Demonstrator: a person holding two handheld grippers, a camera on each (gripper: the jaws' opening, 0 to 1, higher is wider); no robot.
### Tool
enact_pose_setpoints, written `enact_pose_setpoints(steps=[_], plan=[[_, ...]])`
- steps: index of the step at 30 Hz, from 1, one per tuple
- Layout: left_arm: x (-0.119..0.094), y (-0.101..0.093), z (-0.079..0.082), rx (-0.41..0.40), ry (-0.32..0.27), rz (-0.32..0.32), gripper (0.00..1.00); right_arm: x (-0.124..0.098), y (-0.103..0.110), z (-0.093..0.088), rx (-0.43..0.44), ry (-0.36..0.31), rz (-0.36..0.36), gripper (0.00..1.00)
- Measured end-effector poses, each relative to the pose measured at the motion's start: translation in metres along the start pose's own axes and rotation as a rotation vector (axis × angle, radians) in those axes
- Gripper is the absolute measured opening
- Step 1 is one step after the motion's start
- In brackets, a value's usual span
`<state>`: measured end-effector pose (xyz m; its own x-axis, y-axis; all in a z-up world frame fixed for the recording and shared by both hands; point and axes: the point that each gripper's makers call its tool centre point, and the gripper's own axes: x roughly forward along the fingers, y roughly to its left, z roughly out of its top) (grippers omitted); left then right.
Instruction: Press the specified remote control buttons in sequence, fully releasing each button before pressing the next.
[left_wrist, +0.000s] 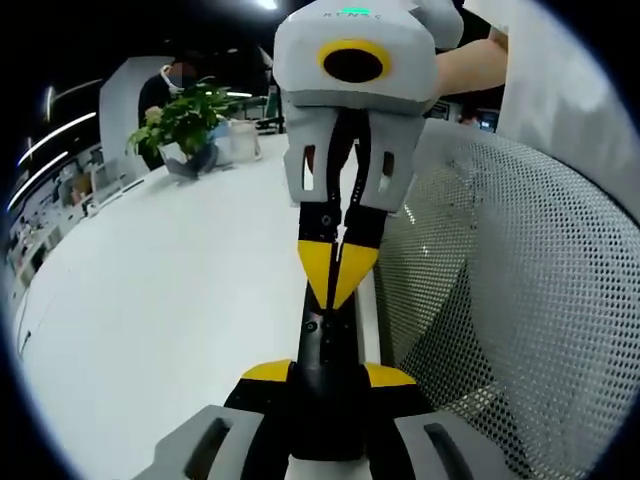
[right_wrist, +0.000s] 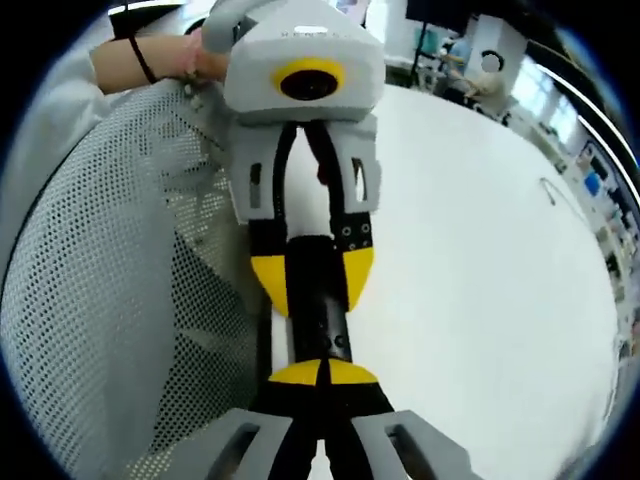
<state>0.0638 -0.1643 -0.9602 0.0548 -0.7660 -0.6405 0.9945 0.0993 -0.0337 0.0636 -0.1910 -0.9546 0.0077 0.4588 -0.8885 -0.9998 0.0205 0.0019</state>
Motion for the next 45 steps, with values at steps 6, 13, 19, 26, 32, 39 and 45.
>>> enact_pose_setpoints(steps=[6, 13, 19, 26, 32, 39, 45], plan=[[0.000, 0.000, 0.000, -0.007, -0.001, -0.001, 0.25, -0.005, -0.002, -0.009, 0.028, 0.005, -0.013, 0.00], [0.000, 0.001, 0.000, 0.000, 0.002, 0.001, 0.25, -0.002, -0.002, -0.007, -0.079, 0.097, -0.019, 0.00], [0.001, 0.000, 0.000, 0.014, 0.017, 0.003, 0.25, 0.002, -0.001, -0.005, -0.130, 0.127, -0.048, 0.00], [0.001, 0.000, 0.000, 0.009, 0.013, 0.006, 0.25, 0.002, -0.003, -0.004, -0.143, 0.106, -0.052, 0.00], [0.001, 0.000, 0.000, 0.006, 0.006, 0.007, 0.25, -0.003, -0.003, -0.003, -0.007, -0.086, -0.022, 0.00], [0.000, 0.000, 0.000, 0.000, 0.002, 0.004, 0.25, -0.009, -0.003, -0.014, -0.030, -0.035, -0.035, 0.00], [0.000, 0.000, 0.000, -0.003, -0.001, 0.001, 0.25, -0.004, -0.003, -0.009, -0.164, 0.024, -0.052, 0.00]])
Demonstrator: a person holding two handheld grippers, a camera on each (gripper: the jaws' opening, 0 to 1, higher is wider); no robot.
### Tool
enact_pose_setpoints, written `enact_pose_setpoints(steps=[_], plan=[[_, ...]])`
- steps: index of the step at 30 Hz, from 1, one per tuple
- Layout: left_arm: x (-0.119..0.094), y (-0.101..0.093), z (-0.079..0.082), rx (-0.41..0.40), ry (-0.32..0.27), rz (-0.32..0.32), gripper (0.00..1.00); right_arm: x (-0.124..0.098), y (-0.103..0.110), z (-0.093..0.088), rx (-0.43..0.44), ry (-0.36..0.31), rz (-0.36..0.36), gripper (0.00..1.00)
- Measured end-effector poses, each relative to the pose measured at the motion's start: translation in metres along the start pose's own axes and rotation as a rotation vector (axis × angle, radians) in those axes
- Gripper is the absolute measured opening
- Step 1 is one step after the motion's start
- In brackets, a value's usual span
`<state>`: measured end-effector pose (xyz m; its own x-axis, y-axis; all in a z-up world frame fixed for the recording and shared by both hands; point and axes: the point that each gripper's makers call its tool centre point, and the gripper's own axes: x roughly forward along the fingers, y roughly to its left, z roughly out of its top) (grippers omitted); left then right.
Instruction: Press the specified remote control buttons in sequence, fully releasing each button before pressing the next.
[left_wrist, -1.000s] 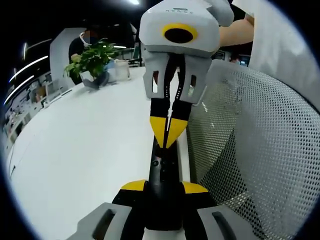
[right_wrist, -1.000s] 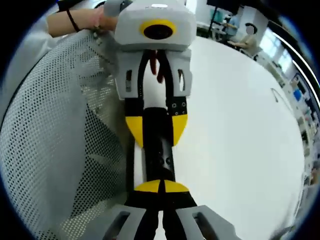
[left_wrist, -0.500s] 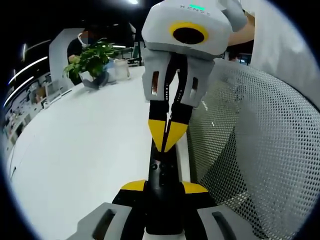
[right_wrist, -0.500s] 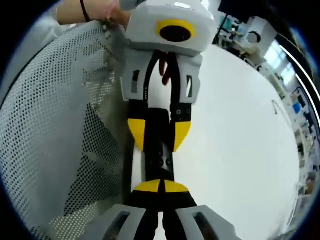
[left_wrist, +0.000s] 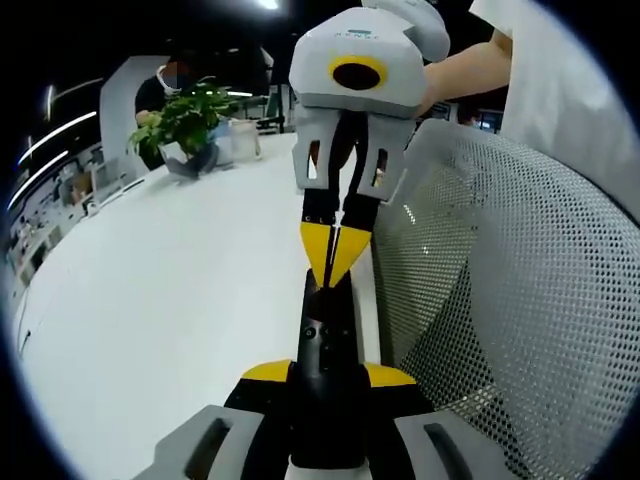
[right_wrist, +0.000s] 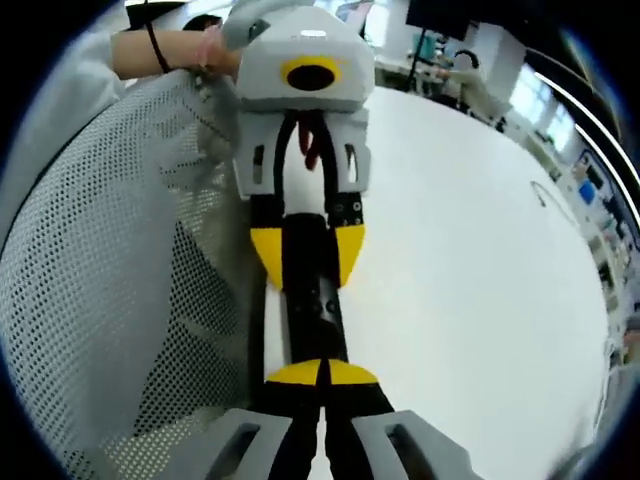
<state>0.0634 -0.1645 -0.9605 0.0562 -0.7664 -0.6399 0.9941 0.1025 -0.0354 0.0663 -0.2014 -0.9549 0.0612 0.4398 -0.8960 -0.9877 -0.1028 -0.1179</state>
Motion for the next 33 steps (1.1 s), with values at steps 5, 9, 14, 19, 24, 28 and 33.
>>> enact_pose_setpoints(steps=[5, 9, 14, 19, 24, 28, 33], plan=[[0.000, 0.000, 0.000, 0.003, 0.001, 0.000, 0.25, 0.000, -0.001, 0.000, 0.023, 0.009, 0.034, 0.00], [0.000, 0.000, 0.000, 0.007, 0.002, 0.000, 0.25, 0.002, 0.000, 0.000, -0.148, 0.082, 0.028, 0.00], [0.000, 0.000, 0.001, 0.004, 0.001, 0.000, 0.25, 0.003, 0.001, -0.001, -0.098, 0.113, 0.012, 0.00], [0.000, 0.000, 0.001, 0.004, 0.000, 0.000, 0.25, -0.001, -0.002, 0.001, 0.115, -0.019, 0.023, 0.00], [0.000, 0.000, 0.001, -0.001, 0.000, 0.001, 0.25, -0.002, -0.002, 0.002, 0.166, -0.046, 0.030, 0.00], [0.000, 0.000, 0.001, -0.002, 0.001, 0.002, 0.25, 0.002, 0.001, 0.015, 0.153, -0.074, 0.031, 0.00], [0.000, 0.000, 0.001, -0.003, 0.000, 0.002, 0.25, 0.006, 0.002, 0.012, 0.093, -0.015, 0.022, 0.00]])
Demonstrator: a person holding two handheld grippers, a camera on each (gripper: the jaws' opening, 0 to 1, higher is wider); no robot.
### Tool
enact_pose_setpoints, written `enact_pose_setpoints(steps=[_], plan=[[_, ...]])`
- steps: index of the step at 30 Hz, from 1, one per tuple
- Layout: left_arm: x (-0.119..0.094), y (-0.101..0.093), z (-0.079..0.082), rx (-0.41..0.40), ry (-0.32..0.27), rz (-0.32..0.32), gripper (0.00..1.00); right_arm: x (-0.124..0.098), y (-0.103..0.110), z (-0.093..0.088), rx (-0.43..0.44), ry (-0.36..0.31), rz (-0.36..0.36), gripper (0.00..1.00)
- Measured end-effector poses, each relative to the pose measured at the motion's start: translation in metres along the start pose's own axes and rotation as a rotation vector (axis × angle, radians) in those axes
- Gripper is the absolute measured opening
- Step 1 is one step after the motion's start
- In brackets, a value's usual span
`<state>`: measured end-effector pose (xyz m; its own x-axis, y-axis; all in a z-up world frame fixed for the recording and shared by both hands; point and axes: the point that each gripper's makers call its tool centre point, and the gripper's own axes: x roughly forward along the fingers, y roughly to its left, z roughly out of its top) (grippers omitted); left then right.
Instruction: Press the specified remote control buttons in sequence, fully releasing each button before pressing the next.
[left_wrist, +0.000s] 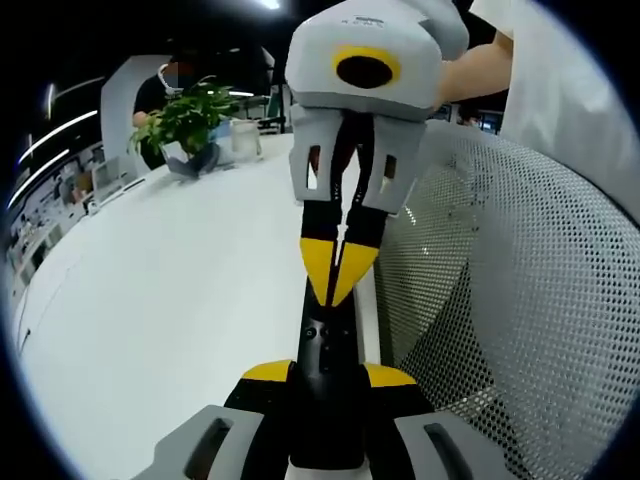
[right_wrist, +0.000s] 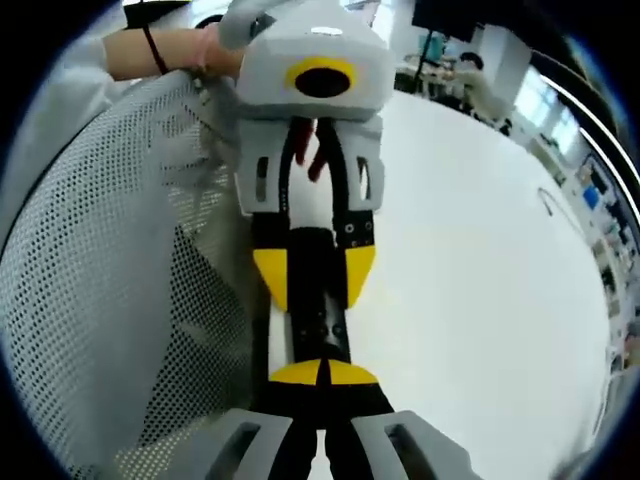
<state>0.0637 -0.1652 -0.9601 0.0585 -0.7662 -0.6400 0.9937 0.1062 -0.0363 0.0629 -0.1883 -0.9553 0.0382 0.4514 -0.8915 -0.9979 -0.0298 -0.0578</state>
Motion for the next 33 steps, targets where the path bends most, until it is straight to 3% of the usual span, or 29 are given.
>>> enact_pose_setpoints(steps=[7, 13, 18, 22, 33], plan=[[0.000, 0.000, 0.000, 0.000, 0.001, -0.001, 0.25, -0.001, -0.003, -0.001, 0.067, 0.006, 0.007, 0.00], [0.001, 0.000, 0.001, -0.004, -0.001, -0.001, 0.25, -0.003, -0.003, -0.001, 0.158, -0.056, 0.010, 0.00], [0.001, 0.000, 0.001, -0.007, -0.002, 0.000, 0.25, -0.005, -0.003, 0.013, 0.123, -0.095, -0.016, 0.00], [0.001, 0.001, 0.000, -0.008, -0.003, -0.001, 0.25, 0.004, 0.000, 0.008, 0.095, -0.046, 0.001, 0.00], [0.001, 0.000, 0.001, -0.001, -0.001, -0.001, 0.25, 0.004, -0.001, 0.008, 0.076, -0.037, -0.059, 0.00]])
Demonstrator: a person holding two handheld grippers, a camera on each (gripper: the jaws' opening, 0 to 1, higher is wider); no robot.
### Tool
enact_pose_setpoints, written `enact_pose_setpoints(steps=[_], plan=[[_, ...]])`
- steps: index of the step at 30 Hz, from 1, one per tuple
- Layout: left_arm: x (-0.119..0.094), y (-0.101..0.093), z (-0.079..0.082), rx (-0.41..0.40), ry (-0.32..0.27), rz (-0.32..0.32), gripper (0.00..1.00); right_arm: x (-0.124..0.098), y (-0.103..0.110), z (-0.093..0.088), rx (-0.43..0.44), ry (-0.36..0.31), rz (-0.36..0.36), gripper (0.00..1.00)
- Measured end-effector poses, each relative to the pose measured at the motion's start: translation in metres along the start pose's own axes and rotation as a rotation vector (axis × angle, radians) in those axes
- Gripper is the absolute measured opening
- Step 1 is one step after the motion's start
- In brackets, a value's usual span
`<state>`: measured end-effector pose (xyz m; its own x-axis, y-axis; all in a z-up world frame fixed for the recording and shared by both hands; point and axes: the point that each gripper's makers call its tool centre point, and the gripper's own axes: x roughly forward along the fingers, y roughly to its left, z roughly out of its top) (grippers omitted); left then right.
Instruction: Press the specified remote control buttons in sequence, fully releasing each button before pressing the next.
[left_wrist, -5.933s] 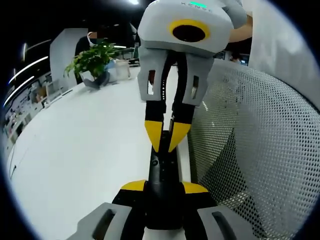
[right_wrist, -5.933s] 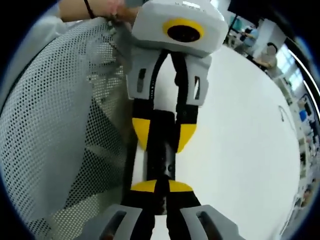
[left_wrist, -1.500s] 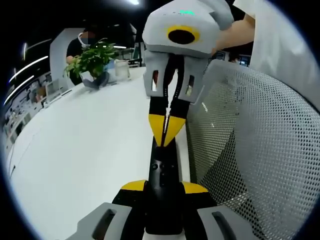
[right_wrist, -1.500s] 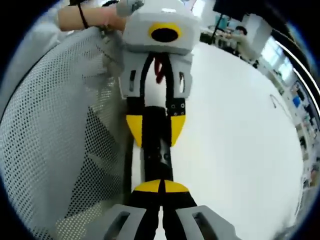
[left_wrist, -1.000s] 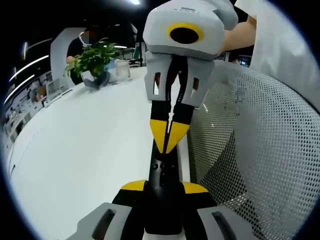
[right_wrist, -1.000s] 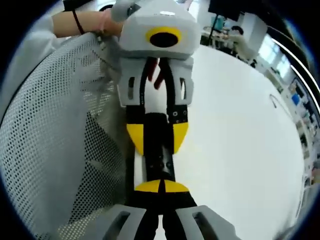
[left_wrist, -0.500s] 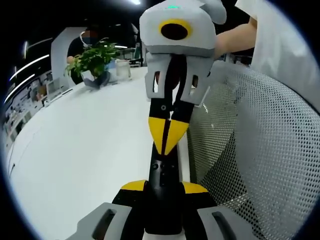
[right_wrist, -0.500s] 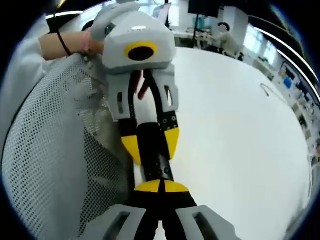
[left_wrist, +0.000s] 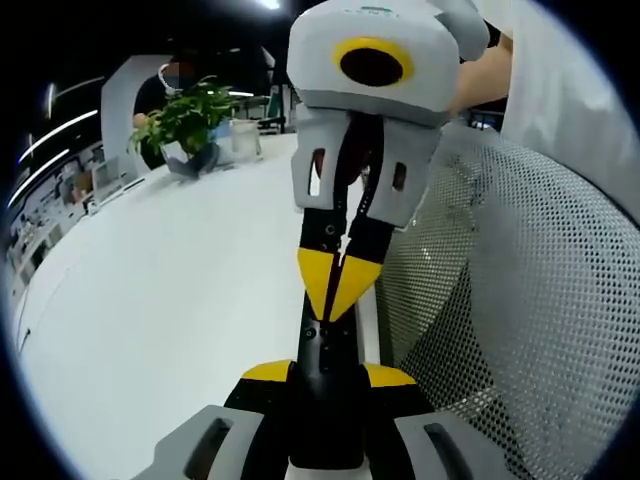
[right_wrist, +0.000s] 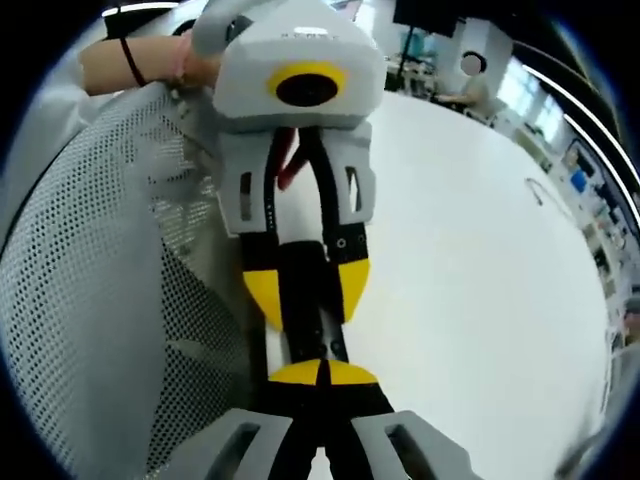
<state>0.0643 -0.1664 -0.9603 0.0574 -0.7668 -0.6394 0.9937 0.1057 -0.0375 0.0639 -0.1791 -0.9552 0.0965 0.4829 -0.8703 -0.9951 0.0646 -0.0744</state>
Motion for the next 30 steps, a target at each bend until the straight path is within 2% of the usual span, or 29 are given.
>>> enact_pose_setpoints(steps=[4, 7, 10, 27, 29, 30], plan=[[0.000, 0.000, 0.000, 0.000, 0.000, 0.001, 0.25, -0.002, 0.001, 0.002, 0.013, -0.012, -0.010, 0.00], [-0.001, 0.000, 0.000, -0.006, -0.003, 0.001, 0.25, -0.003, 0.014, 0.010, 0.024, -0.041, 0.035, 0.00], [-0.001, -0.001, -0.001, -0.007, -0.003, 0.001, 0.25, 0.001, 0.018, 0.007, -0.021, -0.013, 0.028, 0.00], [0.000, -0.001, 0.000, 0.008, 0.005, -0.002, 0.25, 0.006, 0.018, 0.010, -0.091, 0.018, 0.027, 0.00], [0.000, -0.001, 0.000, 0.009, 0.005, -0.003, 0.25, 0.006, 0.016, 0.010, -0.076, 0.008, 0.028, 0.00], [0.000, -0.001, 0.000, 0.010, 0.005, -0.003, 0.25, 0.005, 0.016, 0.010, -0.041, -0.006, 0.037, 0.00]])
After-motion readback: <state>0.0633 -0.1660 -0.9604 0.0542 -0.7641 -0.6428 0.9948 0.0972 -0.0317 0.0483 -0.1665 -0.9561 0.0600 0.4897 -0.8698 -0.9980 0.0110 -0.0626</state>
